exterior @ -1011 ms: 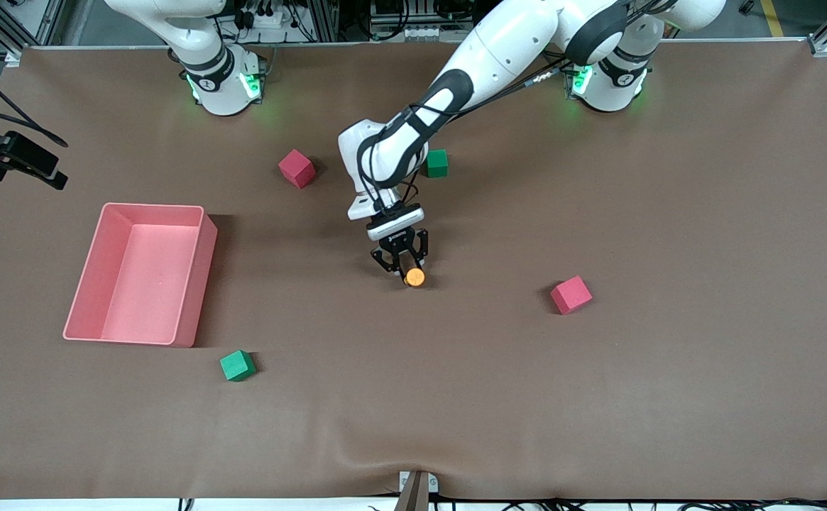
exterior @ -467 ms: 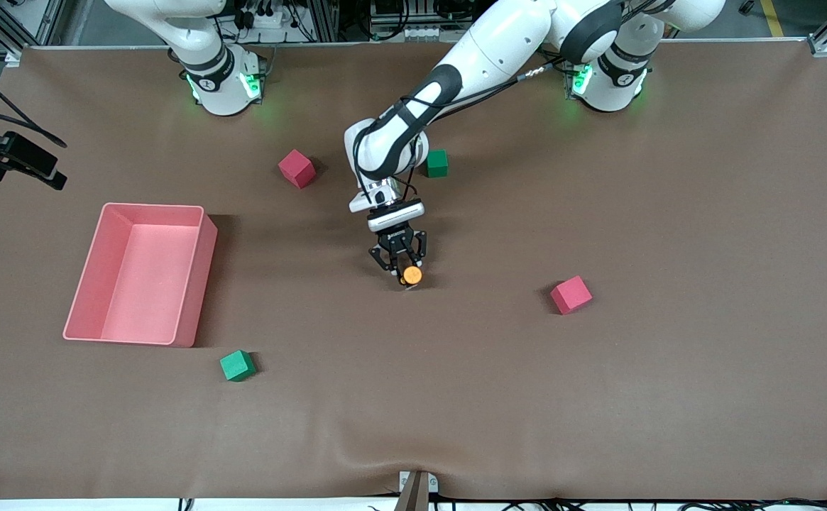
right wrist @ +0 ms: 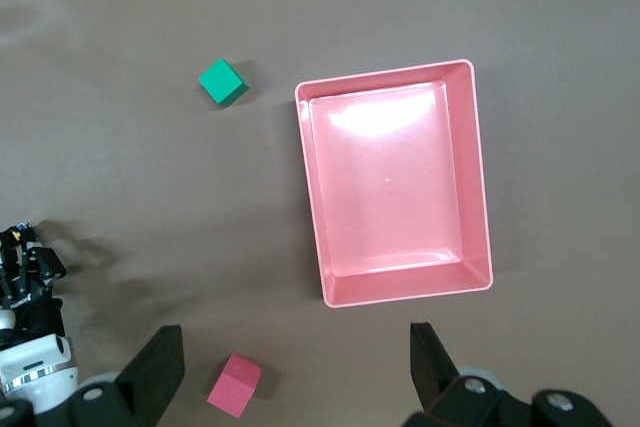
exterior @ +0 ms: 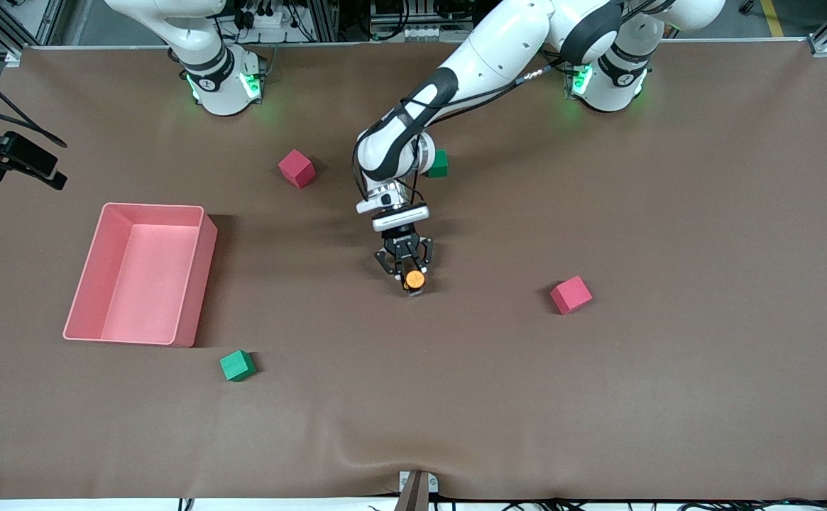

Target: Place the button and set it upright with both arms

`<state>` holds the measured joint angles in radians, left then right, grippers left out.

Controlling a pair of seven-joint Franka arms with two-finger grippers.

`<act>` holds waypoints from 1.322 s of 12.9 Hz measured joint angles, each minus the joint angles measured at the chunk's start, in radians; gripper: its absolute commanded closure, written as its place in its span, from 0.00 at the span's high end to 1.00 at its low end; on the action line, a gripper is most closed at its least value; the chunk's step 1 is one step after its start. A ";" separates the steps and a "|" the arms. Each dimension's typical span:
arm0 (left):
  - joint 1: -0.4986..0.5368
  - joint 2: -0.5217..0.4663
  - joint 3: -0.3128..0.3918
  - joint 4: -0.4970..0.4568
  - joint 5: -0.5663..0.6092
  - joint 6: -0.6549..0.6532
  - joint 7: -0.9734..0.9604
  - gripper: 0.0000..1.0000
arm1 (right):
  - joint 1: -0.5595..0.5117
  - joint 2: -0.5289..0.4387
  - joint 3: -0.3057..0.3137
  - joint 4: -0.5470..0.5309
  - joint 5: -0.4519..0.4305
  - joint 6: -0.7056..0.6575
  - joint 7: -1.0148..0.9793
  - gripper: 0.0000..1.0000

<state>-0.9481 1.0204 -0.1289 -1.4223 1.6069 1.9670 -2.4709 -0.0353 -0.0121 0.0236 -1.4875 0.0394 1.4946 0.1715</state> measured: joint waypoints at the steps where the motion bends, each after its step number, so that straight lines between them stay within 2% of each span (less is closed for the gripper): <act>1: 0.000 0.007 0.002 -0.001 0.015 0.000 -0.001 0.06 | 0.000 0.000 0.000 0.000 0.000 0.000 0.000 1.00; 2: -0.001 0.012 0.002 -0.002 0.021 0.000 -0.001 0.10 | 0.000 0.000 0.000 0.000 0.000 0.000 0.000 1.00; 3: -0.002 0.015 0.002 -0.002 0.022 0.000 -0.001 0.18 | 0.000 0.000 0.000 0.000 0.000 0.000 0.000 1.00; 4: -0.003 0.017 0.003 -0.002 0.023 0.000 -0.001 0.50 | 0.000 0.000 0.000 0.000 0.000 0.000 0.000 1.00; 5: -0.004 0.018 0.003 -0.002 0.023 0.000 -0.001 0.92 | 0.000 0.000 0.000 0.000 0.000 0.000 0.000 1.00; 6: -0.004 0.018 0.003 -0.003 0.024 0.000 -0.001 1.00 | 0.000 0.000 0.000 0.000 0.000 0.000 0.000 1.00; 12: -0.031 0.004 -0.009 0.016 0.008 -0.001 0.000 1.00 | 0.000 0.000 0.000 0.000 0.000 0.000 0.000 1.00; 14: -0.039 -0.029 -0.050 0.056 -0.104 0.000 0.083 1.00 | 0.000 0.000 0.000 0.000 0.000 0.000 0.000 1.00; 17: -0.039 -0.157 -0.086 0.116 -0.383 -0.008 0.343 1.00 | 0.000 0.000 0.000 0.000 0.000 0.000 0.000 1.00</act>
<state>-0.9875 0.8633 -0.2151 -1.3065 1.2235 1.9593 -2.1277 -0.0354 -0.0118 0.0238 -1.4875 0.0399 1.4946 0.1714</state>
